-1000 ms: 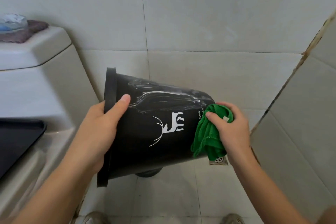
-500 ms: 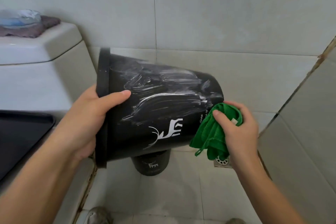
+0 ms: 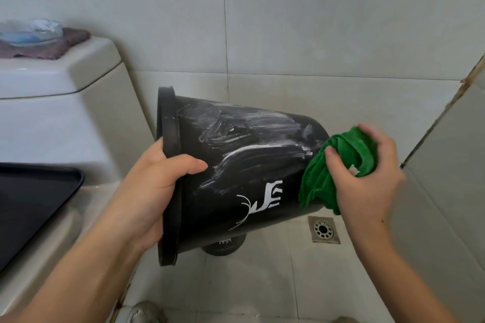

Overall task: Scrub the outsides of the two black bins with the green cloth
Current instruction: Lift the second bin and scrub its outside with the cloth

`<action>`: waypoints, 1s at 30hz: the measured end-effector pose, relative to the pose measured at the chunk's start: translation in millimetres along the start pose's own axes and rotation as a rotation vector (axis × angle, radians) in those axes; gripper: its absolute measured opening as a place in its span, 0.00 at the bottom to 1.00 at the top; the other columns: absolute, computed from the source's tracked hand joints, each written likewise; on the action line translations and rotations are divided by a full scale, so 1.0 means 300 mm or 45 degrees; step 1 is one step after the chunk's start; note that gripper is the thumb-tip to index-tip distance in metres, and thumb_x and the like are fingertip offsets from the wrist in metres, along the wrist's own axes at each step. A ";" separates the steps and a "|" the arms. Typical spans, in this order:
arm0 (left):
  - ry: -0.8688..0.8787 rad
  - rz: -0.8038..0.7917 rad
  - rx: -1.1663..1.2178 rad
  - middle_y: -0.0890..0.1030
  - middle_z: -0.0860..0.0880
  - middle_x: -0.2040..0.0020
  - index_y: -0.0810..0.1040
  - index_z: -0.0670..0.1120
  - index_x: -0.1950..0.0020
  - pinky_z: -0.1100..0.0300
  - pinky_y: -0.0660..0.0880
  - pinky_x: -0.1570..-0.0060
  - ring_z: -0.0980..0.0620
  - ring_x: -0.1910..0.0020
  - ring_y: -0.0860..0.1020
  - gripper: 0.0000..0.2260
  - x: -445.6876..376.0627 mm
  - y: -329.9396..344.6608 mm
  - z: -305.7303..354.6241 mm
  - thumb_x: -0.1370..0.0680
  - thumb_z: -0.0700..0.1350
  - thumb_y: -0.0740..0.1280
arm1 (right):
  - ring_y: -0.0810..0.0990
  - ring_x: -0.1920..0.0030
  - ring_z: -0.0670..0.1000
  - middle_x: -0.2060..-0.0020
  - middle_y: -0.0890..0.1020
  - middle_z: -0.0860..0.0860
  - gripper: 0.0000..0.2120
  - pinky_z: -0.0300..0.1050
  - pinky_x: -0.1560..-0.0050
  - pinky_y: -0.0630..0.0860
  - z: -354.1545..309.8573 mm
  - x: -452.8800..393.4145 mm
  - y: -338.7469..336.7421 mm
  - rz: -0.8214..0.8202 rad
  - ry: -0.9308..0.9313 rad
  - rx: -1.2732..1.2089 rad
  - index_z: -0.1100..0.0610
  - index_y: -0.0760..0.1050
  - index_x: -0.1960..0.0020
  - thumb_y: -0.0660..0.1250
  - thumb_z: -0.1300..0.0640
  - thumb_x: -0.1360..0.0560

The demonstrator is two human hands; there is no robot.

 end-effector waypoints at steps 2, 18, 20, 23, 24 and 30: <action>0.006 -0.006 0.003 0.85 0.46 0.63 0.83 0.47 0.59 0.61 0.80 0.70 0.50 0.67 0.84 0.15 0.003 0.018 -0.011 0.29 0.29 0.64 | 0.77 0.48 0.33 0.49 0.75 0.31 0.23 0.28 0.48 0.73 -0.073 -0.011 -0.015 0.007 -0.172 -0.063 0.49 0.71 0.39 0.74 0.54 0.31; 0.049 -0.041 0.065 0.85 0.45 0.64 0.84 0.49 0.67 0.59 0.81 0.70 0.48 0.69 0.83 0.16 0.025 -0.002 -0.020 0.36 0.30 0.64 | 0.76 0.36 0.54 0.37 0.77 0.54 0.28 0.43 0.33 0.71 -0.019 0.078 0.100 -0.277 -0.625 0.263 0.63 0.75 0.35 0.62 0.42 0.23; 0.067 -0.031 0.067 0.84 0.45 0.64 0.84 0.50 0.67 0.59 0.81 0.70 0.48 0.69 0.83 0.16 0.026 -0.002 -0.021 0.35 0.30 0.64 | 0.76 0.35 0.53 0.34 0.76 0.55 0.27 0.43 0.35 0.71 0.000 0.065 0.100 -0.328 -0.615 0.296 0.60 0.75 0.35 0.65 0.42 0.25; 0.107 -0.040 0.054 0.85 0.45 0.61 0.84 0.49 0.62 0.58 0.80 0.69 0.47 0.65 0.84 0.16 0.027 0.007 -0.034 0.39 0.34 0.63 | 0.76 0.38 0.50 0.36 0.77 0.56 0.24 0.42 0.39 0.74 0.019 0.053 0.106 -0.254 -0.501 0.301 0.59 0.78 0.38 0.67 0.44 0.26; 0.117 -0.047 0.038 0.86 0.45 0.59 0.85 0.50 0.61 0.59 0.80 0.68 0.48 0.63 0.84 0.16 0.028 0.018 -0.043 0.39 0.34 0.63 | 0.77 0.39 0.49 0.37 0.78 0.57 0.22 0.43 0.41 0.76 0.011 0.059 0.109 -0.211 -0.480 0.287 0.60 0.79 0.40 0.67 0.46 0.26; 0.178 0.039 0.050 0.87 0.46 0.53 0.83 0.48 0.51 0.54 0.79 0.52 0.48 0.52 0.85 0.10 0.032 0.093 -0.072 0.32 0.43 0.72 | 0.78 0.37 0.57 0.39 0.78 0.62 0.18 0.48 0.36 0.75 -0.175 0.249 0.188 -0.290 -0.839 0.154 0.61 0.76 0.40 0.65 0.50 0.24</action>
Point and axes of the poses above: each hand's wrist, its own x-axis away from the middle knuckle, its own y-axis out of the palm, z = x × y, the point moved 7 cm from there along -x, towards the middle knuckle
